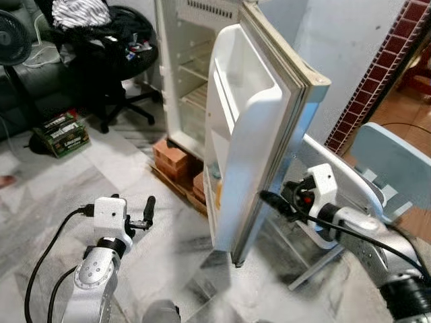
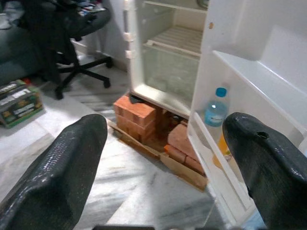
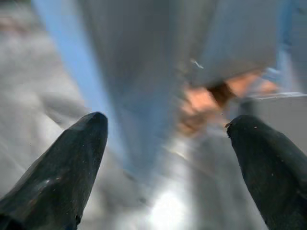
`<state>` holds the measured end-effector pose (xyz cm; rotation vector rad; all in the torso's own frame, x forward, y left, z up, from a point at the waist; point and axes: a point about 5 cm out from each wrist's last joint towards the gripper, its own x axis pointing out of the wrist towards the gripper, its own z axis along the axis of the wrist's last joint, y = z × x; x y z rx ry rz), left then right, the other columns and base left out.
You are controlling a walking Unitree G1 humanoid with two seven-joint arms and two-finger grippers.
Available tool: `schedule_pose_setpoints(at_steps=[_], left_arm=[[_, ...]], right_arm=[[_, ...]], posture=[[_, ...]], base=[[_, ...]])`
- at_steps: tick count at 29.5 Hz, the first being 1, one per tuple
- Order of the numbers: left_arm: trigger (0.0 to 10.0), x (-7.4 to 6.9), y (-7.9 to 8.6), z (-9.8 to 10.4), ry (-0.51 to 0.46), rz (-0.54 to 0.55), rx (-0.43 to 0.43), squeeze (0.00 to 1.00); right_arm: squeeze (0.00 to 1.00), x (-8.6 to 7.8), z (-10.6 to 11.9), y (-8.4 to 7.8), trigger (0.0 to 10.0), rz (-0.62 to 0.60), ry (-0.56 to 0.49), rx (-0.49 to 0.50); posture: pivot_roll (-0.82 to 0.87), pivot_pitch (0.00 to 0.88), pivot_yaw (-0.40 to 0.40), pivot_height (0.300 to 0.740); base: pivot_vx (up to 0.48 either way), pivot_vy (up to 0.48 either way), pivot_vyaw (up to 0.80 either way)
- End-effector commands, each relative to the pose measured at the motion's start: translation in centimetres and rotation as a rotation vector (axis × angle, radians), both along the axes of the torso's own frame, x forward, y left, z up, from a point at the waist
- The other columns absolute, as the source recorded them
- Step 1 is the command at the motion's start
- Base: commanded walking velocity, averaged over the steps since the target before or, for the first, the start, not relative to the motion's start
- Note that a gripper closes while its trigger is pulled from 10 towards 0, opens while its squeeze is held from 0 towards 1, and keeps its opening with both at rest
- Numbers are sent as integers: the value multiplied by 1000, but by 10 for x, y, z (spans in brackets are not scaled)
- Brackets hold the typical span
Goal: Restocking fridge
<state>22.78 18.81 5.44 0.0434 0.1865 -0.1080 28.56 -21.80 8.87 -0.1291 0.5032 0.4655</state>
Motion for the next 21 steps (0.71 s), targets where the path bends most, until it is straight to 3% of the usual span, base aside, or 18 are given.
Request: schedule_pose_setpoints(at_steps=[1, 3, 5, 6, 8, 9, 10, 11, 12, 14, 16, 19, 21], left_arm=[[10000, -2, 3, 2, 0, 4, 7, 0], [10000, -3, 4, 0, 4, 7, 9, 0], [10000, -3, 4, 0, 4, 8, 9, 0], [10000, -2, 3, 0, 4, 8, 8, 0], [10000, -1, 1, 0, 2, 5, 7, 0], [10000, -1, 0, 0, 0, 0, 8, 0], [10000, -1, -1, 1, -2, -6, 9, 0], [10000, -1, -1, 1, -2, -6, 9, 0], [10000, -1, 1, 1, -1, -6, 10, 0], [10000, -1, 2, 1, 0, -6, 11, 0], [10000, 0, 1, 0, 2, -8, 10, 0], [10000, 2, -2, 1, -5, -15, 4, 0], [10000, 3, -3, 1, -8, -14, 1, 0]], right_arm=[[0, 1, -5, -7, 10000, -14, 5, -81], [0, 14, 3, -22, 10000, -116, -82, -150], [0, 18, 6, -24, 10000, -139, -115, -159], [0, 25, 13, -20, 10000, -183, -165, -85], [0, 37, 29, -1, 10000, -234, -241, 172], [0, 39, 44, 22, 10000, -173, -257, 390], [0, 29, 83, 65, 10000, 48, -293, 747], [0, 29, 83, 65, 10000, 48, -293, 747], [0, 10, 118, 98, 10000, 245, -301, 985], [0, -13, 151, 123, 10000, 438, -305, 1168], [0, -36, 174, 137, 10000, 625, -274, 1338], [0, -41, 180, 136, 10000, 682, -261, 1401], [0, -37, 174, 133, 10000, 656, -255, 1364]], posture=[[128, 0, -19, 740], [131, 0, -24, 740], [131, 0, -26, 740], [131, 0, -26, 740], [132, 0, -24, 740], [134, 0, -23, 740], [137, 0, -21, 740], [137, 0, -21, 740], [133, 0, -20, 740], [133, 0, -20, 740], [129, 0, -25, 740], [129, 0, -29, 740], [128, 0, -30, 740]], base=[[0, 0, 0], [0, 0, 0], [0, 0, 0], [0, 0, 0], [0, 0, 0], [0, 0, 0], [0, 0, 0], [0, 0, 0], [0, 0, 0], [0, 0, 0], [0, 0, 0], [0, 0, 0], [0, 0, 0]])
